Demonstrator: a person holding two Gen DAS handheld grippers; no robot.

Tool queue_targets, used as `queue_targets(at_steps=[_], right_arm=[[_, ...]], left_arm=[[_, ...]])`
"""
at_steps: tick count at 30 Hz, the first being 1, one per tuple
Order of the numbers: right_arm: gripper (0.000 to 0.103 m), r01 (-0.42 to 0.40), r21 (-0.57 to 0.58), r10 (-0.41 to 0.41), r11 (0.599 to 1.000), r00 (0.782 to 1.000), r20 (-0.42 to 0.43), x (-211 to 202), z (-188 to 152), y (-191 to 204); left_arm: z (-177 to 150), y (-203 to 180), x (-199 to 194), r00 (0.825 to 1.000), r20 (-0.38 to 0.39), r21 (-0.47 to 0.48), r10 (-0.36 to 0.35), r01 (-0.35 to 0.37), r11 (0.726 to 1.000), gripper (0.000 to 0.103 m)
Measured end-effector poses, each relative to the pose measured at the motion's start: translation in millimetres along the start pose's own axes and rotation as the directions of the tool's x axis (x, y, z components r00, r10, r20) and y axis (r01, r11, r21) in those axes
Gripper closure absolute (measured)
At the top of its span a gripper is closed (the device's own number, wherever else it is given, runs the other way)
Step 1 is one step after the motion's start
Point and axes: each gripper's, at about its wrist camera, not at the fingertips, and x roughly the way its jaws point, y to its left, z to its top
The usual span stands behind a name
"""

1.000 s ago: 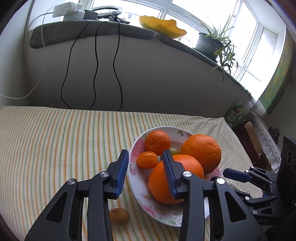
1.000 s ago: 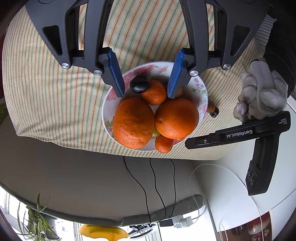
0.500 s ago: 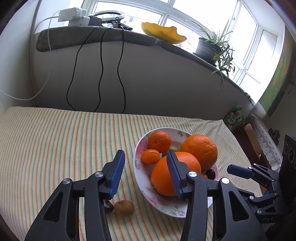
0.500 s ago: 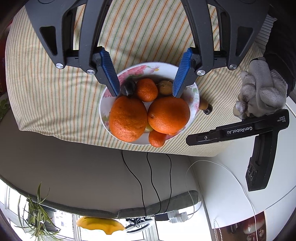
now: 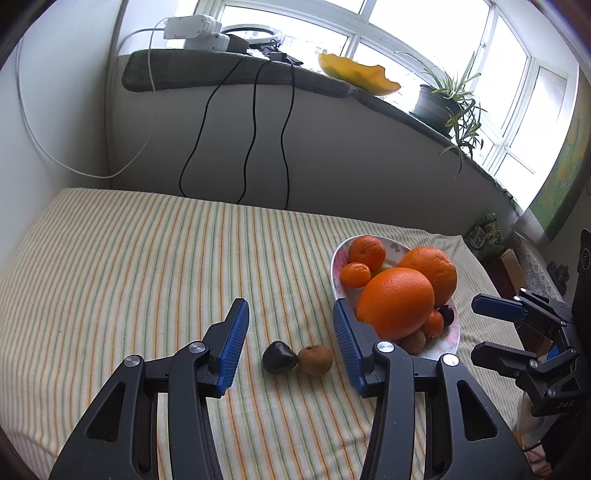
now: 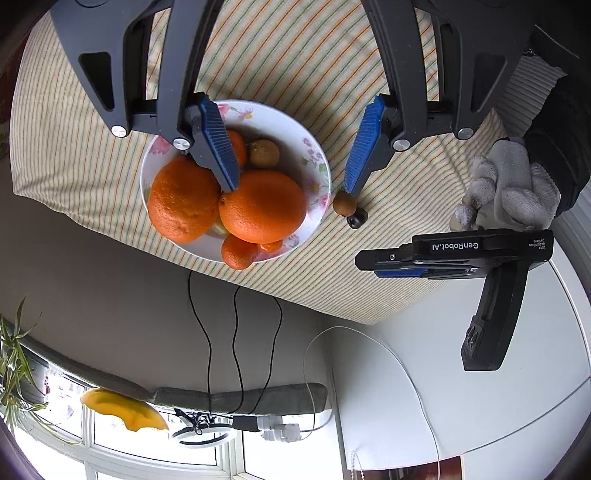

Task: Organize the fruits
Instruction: 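Grasp the brown kiwi with the right gripper while the left gripper grasps the last dark plum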

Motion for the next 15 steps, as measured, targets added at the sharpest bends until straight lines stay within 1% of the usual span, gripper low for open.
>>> queue_targets(at_steps=[4, 7, 9, 11, 13, 15], right_arm=[[0.041, -0.042, -0.014, 0.042, 0.999, 0.999, -0.007, 5, 2, 12], [0.042, -0.073, -0.059, 0.071, 0.996, 0.997, -0.034, 14, 2, 26], [0.051, -0.094, -0.109, 0.087, 0.99, 0.994, -0.066, 22, 4, 36], [0.055, -0.109, -0.168, 0.092, 0.98, 0.99, -0.107, 31, 8, 43], [0.056, -0.13, -0.225, 0.096, 0.966, 0.983, -0.156, 42, 13, 47], [0.057, -0.145, -0.285, 0.089, 0.948, 0.976, -0.199, 53, 21, 50]], left_arm=[[-12, 10, -2, 1.0, -0.024, -0.009, 0.003, -0.003, 1.0, 0.057], [-18, 15, -2, 0.999, -0.04, -0.006, 0.001, -0.001, 1.0, 0.057], [-21, 16, -2, 0.999, -0.05, 0.001, -0.006, 0.006, 1.0, 0.057], [-24, 17, -2, 0.998, -0.061, 0.008, -0.017, 0.017, 1.0, 0.057], [-25, 17, 0, 0.997, -0.072, 0.019, -0.026, 0.028, 0.999, 0.057], [-26, 16, 4, 0.996, -0.084, 0.03, -0.034, 0.036, 0.999, 0.06]])
